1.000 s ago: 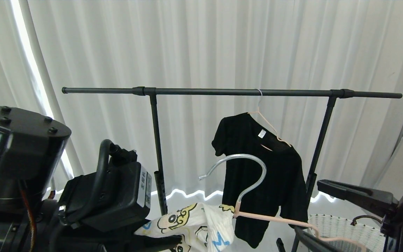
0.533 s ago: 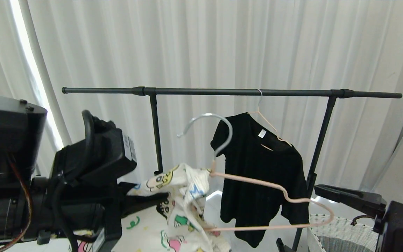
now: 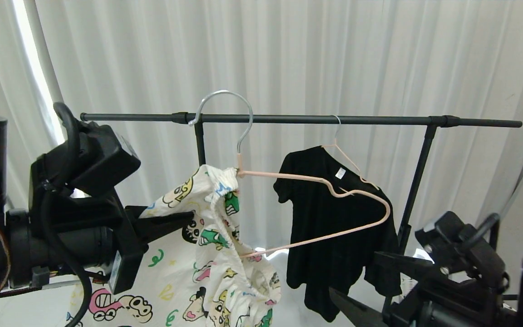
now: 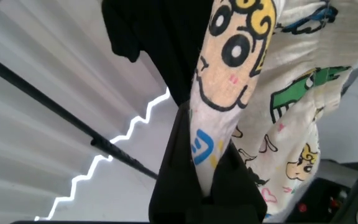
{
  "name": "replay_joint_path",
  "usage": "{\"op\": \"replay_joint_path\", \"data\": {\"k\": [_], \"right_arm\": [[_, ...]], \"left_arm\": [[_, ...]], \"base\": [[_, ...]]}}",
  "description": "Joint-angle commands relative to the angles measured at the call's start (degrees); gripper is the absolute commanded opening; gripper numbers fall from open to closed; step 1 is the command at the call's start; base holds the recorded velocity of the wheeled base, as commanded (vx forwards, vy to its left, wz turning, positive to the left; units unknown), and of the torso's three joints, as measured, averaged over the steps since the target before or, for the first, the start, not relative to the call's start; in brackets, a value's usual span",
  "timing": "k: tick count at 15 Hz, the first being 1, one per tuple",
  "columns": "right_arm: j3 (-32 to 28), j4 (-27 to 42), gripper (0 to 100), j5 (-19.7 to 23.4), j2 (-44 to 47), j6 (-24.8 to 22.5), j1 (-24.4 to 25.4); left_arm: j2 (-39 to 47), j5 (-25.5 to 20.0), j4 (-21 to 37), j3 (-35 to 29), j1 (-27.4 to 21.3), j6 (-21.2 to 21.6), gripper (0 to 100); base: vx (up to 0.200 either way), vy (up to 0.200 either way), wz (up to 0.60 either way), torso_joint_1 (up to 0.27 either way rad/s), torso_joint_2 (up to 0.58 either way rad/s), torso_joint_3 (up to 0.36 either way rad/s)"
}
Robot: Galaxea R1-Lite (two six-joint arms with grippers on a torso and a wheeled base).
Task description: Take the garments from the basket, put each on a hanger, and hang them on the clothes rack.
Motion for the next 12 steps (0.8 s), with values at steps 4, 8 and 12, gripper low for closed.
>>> {"op": "replay_joint_path", "data": {"k": [4, 8, 12], "right_arm": [[-14.0, -1.6, 100, -1.5, 16.4, 4.3, -1.0], [-14.4, -1.6, 100, -1.5, 18.6, 4.3, 5.7], [-14.0, -1.0, 100, -2.0, 20.2, 4.3, 7.1]], "left_arm": [[-0.6, 0.1, -3.0, -0.4, 0.1, -2.7, 0], [-0.6, 0.1, -3.1, -0.6, 0.1, -2.8, 0], [-0.4, 0.0, -3.1, -2.3, 0.1, -2.8, 0]], "base": [[0.0, 0.0, 0.0, 0.0, 0.0, 0.0], [0.0, 0.0, 0.0, 0.0, 0.0, 0.0], [0.0, 0.0, 0.0, 0.0, 0.0, 0.0]]}}
